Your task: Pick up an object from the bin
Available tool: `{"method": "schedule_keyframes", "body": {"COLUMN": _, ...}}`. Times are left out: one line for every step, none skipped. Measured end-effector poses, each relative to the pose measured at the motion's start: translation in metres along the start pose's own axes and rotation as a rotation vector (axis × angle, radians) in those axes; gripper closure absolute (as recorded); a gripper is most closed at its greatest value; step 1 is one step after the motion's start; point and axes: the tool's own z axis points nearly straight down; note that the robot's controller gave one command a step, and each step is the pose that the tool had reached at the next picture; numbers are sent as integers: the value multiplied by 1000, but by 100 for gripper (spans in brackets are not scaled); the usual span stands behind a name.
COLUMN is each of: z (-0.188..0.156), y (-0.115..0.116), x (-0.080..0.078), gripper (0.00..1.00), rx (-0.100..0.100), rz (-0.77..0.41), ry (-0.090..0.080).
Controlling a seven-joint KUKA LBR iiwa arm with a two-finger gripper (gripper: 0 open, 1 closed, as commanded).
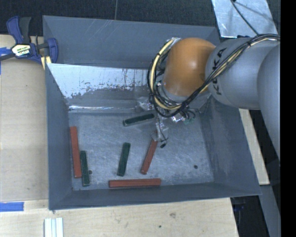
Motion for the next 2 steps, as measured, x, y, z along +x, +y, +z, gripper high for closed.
{"method": "schedule_keyframes", "body": {"z": -1, "y": 2, "x": -1, "gripper": 100, "rx": 0, "rz": -1, "ry": -1}}
{"method": "schedule_keyframes", "body": {"z": -169, "y": 16, "x": 4, "gripper": 100, "rx": 2, "rz": -259, "ry": -2}}
